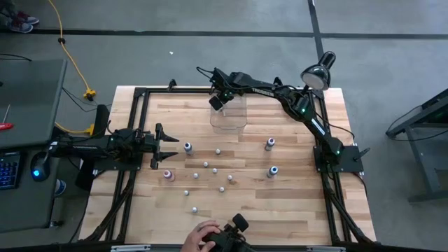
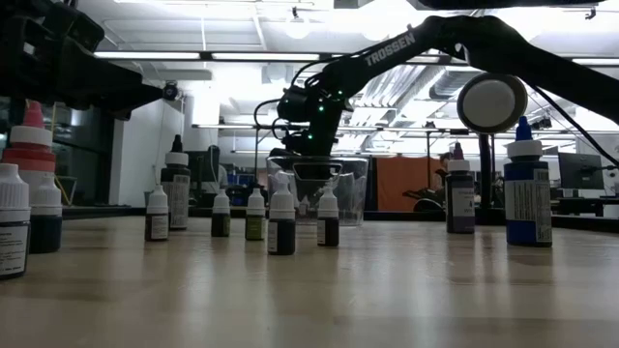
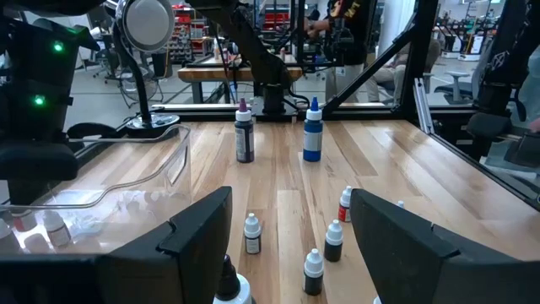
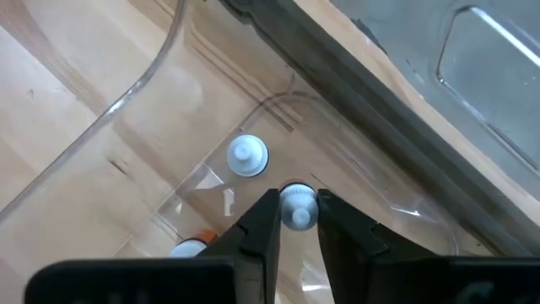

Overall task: Pick & Place food coloring
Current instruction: Put the small food coloring bottle into the transparent bin

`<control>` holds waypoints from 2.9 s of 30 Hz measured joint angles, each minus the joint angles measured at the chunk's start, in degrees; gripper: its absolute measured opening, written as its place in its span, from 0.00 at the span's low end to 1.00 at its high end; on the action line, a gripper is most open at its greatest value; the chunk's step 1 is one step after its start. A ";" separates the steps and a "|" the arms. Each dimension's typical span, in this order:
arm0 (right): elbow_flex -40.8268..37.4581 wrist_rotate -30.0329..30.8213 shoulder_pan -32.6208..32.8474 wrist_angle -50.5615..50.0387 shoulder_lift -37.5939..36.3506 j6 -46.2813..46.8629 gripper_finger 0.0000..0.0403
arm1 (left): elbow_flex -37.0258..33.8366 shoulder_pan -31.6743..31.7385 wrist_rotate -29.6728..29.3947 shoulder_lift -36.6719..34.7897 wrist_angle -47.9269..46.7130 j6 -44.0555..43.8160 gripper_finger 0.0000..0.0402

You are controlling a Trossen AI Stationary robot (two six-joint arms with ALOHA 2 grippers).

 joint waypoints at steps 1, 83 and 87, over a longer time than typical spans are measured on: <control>0.00 0.02 0.00 0.00 0.00 -0.07 0.18 | -0.01 -0.01 0.00 0.00 0.00 0.00 0.59; 0.04 -14.65 12.34 -16.15 -23.16 -15.12 0.39 | -0.01 0.01 0.07 0.00 0.00 -0.02 0.59; 0.04 -15.04 15.64 -19.65 -24.97 -15.42 0.39 | 0.01 0.01 0.07 -0.02 0.00 0.00 0.59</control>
